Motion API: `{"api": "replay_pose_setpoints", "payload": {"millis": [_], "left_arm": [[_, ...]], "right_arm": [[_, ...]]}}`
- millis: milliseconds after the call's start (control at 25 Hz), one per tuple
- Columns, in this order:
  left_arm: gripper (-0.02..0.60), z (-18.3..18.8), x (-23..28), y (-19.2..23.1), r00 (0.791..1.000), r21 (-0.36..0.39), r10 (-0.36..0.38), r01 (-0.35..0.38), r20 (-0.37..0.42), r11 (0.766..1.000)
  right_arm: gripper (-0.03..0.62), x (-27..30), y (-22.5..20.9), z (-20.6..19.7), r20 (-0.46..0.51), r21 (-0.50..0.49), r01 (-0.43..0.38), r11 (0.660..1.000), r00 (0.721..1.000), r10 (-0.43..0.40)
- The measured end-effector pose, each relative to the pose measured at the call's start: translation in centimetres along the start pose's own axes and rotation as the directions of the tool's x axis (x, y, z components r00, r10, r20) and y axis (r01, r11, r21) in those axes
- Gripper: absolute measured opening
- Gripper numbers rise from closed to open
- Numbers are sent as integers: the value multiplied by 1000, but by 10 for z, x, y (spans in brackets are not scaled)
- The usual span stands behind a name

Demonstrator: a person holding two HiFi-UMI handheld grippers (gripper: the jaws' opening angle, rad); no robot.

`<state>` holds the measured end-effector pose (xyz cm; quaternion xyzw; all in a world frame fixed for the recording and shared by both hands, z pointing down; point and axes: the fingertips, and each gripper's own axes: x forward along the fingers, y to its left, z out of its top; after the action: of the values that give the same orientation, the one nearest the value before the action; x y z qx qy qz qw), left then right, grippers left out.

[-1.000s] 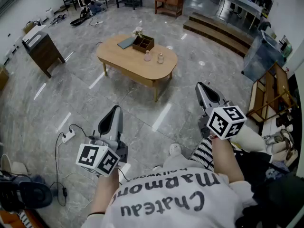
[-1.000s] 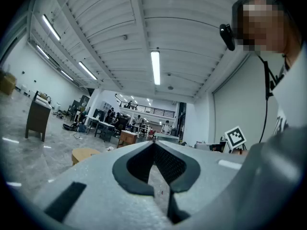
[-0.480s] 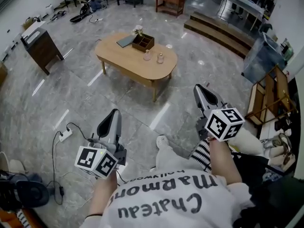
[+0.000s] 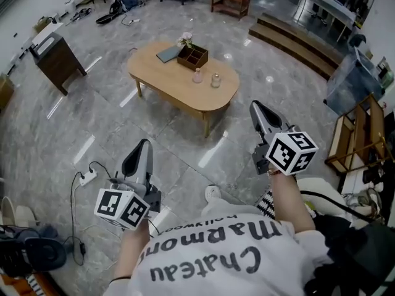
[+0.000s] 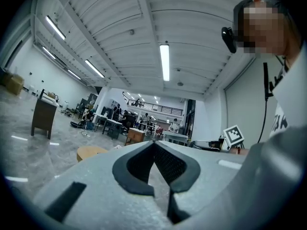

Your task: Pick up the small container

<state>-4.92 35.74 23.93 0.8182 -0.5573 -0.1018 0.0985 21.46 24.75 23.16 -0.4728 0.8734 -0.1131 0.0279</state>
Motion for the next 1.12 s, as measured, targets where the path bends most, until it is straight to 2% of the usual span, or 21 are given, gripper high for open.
{"api": "replay_pose_setpoints", "payload": {"millis": [240,360,520,640,960,1120], "left_arm": [[14,-4,57,37,992,8,125,-125,-4,992],[14,-2,82,55,984,-7,178,-178,29,984],[14,3,114,64,981,-65,179,-174,79,983],[14,4,132,68,978,-69,183,-177,97,982],[14,-17,169,72,990,-92,142,-139,25,986],[14,-19,181,90,988,-100,152,-151,3,983]], "right_arm": [[12,64,-49,22,5,23,-20,1000,1000,19],[14,91,-72,27,-5,42,-37,998,999,37],[14,124,-94,25,-37,38,-60,997,997,61],[14,142,-106,26,-37,36,-74,997,996,75],[14,175,-128,12,-59,68,-62,996,996,66],[14,198,-134,0,-88,83,-50,995,994,58]]}}
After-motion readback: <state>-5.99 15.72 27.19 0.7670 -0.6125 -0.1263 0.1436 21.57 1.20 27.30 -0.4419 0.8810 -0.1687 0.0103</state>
